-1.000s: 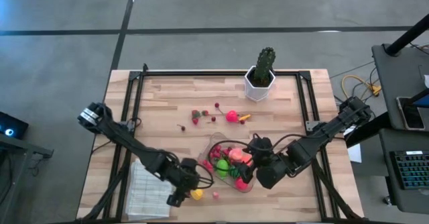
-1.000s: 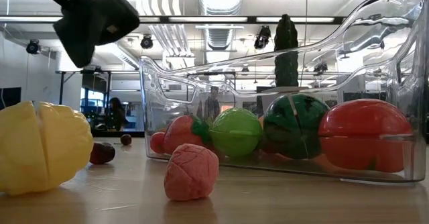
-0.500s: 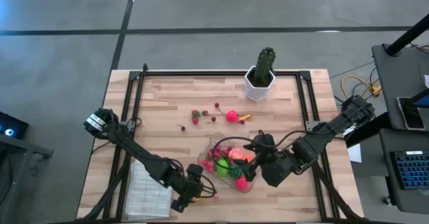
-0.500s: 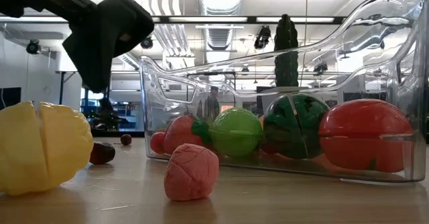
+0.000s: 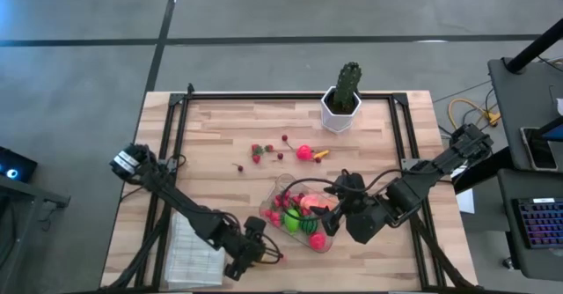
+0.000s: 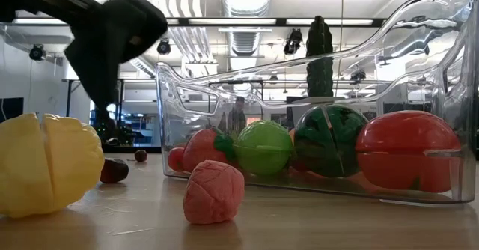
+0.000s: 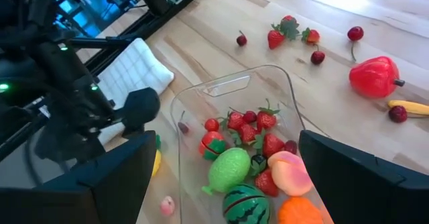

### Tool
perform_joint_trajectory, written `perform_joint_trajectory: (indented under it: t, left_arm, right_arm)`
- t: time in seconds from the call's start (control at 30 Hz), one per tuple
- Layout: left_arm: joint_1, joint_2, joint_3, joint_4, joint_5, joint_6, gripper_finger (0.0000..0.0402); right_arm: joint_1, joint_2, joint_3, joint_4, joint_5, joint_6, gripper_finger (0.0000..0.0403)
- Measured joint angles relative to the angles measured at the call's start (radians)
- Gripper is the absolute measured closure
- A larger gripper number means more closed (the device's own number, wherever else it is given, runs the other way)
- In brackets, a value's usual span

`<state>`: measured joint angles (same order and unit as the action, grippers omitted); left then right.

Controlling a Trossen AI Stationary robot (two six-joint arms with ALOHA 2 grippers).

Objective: Pick and placing Produce into tupperware
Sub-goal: Put the yellow pineapple into the transparent bin

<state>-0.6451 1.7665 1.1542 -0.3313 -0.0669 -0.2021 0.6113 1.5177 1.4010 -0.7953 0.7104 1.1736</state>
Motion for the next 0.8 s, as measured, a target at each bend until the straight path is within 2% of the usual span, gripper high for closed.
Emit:
perform_joint_trajectory:
  t: [0.2,0.27,0.53,0.8]
  left_arm:
    - [-0.044,0.0,0.0,0.001,-0.155,0.084,0.0118]
    - [-0.046,0.0,0.0,0.0,-0.171,0.087,0.0118]
    - [-0.048,0.0,-0.001,0.0,-0.138,0.077,0.0118]
    - [-0.049,0.056,-0.002,0.011,-0.108,0.025,0.0118]
  right_arm:
    - [0.0,0.0,0.0,-0.011,-0.002,0.004,0.0046]
    - [0.0,0.0,0.0,-0.012,-0.002,0.004,0.0046]
    - [0.0,0.0,0.0,-0.016,-0.002,0.004,0.0046]
    - [0.0,0.0,0.0,-0.016,-0.002,0.008,0.0046]
